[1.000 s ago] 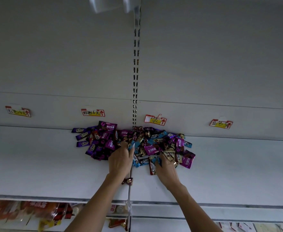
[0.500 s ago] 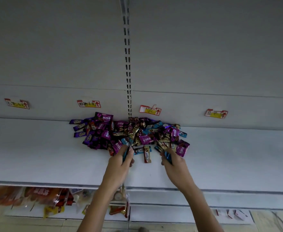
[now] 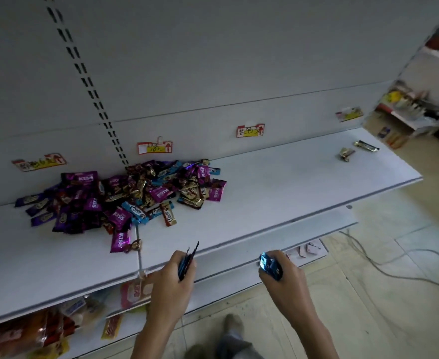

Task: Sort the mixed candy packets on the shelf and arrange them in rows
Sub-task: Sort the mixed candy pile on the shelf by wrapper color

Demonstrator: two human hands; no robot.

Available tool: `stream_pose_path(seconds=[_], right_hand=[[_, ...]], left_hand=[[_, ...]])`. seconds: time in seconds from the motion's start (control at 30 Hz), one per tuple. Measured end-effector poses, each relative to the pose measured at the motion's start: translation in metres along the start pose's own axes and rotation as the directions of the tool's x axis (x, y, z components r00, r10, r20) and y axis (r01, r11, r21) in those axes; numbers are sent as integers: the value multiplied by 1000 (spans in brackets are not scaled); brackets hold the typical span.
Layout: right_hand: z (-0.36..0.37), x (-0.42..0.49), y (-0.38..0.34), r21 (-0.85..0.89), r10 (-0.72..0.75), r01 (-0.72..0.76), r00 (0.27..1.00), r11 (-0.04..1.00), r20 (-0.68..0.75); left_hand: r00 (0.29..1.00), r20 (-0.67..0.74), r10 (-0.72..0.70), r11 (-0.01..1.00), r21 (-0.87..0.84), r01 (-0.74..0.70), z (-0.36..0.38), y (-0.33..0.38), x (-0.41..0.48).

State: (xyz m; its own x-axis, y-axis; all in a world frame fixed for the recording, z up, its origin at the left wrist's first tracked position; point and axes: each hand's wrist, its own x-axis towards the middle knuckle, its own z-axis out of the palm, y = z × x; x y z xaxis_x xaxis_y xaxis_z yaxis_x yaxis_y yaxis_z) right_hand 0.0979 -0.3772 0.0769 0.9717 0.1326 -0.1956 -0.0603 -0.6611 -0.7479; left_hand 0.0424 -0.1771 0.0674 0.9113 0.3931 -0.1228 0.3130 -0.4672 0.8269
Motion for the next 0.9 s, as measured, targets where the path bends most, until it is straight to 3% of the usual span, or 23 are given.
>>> stream_pose_path(seconds=[0.3, 0.63, 0.9], right_hand=[[-58, 25, 52, 18, 42, -41, 997, 999, -62], [-160, 128, 99, -13, -127, 130, 982, 991, 141], [-162, 195, 98, -2, -184, 191, 947, 982, 264]], left_hand=[[996, 64, 65, 997, -46, -62, 71, 49, 20], [986, -165, 6, 996, -85, -21, 186, 116, 60], [963, -269, -23, 998, -66, 5, 199, 131, 87]])
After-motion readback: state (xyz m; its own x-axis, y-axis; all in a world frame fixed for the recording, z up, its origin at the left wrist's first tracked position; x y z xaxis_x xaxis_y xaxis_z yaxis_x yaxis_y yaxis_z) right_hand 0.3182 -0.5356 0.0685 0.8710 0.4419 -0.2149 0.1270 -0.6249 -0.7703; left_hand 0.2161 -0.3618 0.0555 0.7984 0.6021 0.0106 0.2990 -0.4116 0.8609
